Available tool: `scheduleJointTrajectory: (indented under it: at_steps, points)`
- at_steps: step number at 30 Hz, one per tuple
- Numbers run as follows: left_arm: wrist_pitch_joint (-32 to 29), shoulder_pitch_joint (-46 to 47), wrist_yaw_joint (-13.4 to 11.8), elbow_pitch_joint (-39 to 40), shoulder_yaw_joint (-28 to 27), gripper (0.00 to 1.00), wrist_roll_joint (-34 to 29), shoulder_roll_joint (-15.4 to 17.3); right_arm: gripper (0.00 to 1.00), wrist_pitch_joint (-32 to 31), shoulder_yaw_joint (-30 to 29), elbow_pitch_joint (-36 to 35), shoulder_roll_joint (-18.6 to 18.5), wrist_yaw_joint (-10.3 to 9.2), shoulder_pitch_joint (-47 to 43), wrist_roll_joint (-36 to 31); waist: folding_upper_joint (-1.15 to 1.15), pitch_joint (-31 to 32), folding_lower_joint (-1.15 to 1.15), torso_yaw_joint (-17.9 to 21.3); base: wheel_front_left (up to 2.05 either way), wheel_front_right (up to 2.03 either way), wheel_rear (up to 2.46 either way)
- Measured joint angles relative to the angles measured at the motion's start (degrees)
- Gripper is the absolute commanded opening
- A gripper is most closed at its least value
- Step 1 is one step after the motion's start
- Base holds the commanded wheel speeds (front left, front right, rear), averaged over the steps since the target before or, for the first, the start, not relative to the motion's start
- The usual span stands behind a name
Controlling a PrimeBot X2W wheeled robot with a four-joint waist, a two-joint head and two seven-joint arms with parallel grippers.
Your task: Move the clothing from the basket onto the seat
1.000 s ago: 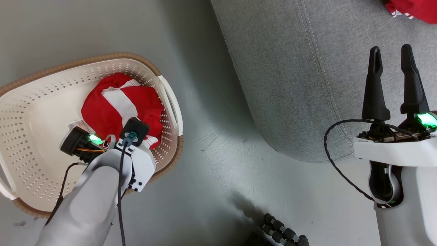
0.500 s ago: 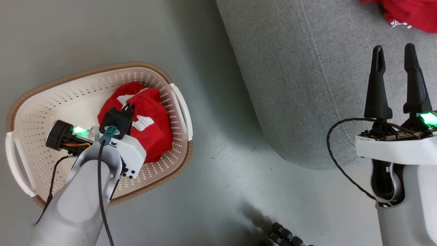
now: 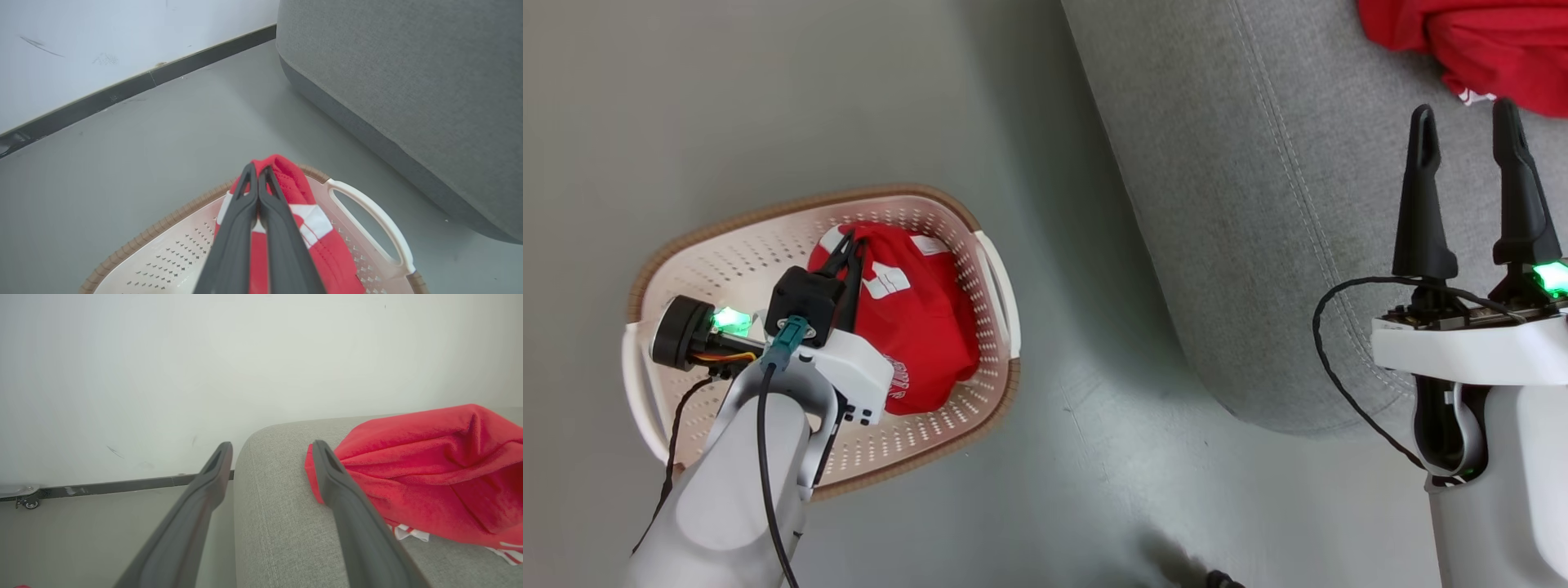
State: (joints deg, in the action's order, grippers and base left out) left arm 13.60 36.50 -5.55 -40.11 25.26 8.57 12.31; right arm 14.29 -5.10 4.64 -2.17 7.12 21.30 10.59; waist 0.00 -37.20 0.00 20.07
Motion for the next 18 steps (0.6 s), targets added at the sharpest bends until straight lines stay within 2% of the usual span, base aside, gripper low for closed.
scheduleJointTrajectory:
  at_steps: [9,18]
  points:
    - [0.5,-2.0,-2.2,6.2,-1.0,0.00,0.4,-0.6,1.00,0.0,1.9,2.2,-0.1,0.00,-0.1,-4.1,0.00,4.4,0.00,-2.6,0.00,0.00,0.00]
    - [0.6,-5.4,-3.6,12.7,-1.7,0.00,0.4,-1.3,1.00,0.0,5.1,5.2,-2.8,0.00,-0.2,-5.3,0.00,9.4,0.00,-5.3,0.00,0.00,0.00]
